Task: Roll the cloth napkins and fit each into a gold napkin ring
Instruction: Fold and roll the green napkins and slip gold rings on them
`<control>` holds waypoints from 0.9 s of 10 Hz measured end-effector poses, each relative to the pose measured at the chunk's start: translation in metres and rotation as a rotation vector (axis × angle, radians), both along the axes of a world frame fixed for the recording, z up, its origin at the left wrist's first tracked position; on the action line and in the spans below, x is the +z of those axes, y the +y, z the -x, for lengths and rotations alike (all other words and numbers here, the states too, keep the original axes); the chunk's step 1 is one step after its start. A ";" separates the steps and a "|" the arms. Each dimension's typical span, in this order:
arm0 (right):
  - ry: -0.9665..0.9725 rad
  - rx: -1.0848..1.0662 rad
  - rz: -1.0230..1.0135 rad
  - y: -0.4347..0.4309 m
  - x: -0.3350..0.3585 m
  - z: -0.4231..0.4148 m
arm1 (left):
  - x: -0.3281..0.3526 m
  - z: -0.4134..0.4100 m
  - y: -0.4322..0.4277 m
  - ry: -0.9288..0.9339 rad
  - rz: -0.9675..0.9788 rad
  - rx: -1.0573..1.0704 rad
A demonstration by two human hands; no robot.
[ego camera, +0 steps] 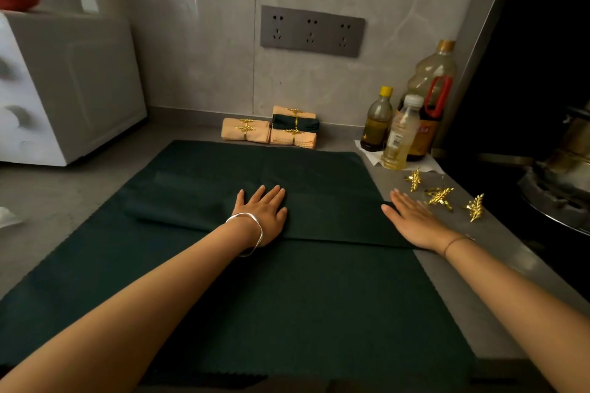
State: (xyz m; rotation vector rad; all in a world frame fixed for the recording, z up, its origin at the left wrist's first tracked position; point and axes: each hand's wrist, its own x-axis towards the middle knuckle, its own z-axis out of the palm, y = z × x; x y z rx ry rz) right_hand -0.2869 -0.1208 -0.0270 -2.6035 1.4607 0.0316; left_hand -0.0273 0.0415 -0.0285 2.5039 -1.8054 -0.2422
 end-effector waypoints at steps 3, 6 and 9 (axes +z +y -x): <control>-0.166 0.211 0.017 0.062 0.018 -0.086 | 0.001 0.002 0.001 -0.003 -0.003 0.005; -0.105 0.293 -0.009 0.081 -0.005 -0.130 | 0.001 0.000 0.000 0.006 0.004 0.015; -0.081 0.305 -0.010 0.081 -0.003 -0.128 | -0.001 -0.050 0.030 0.001 0.031 0.124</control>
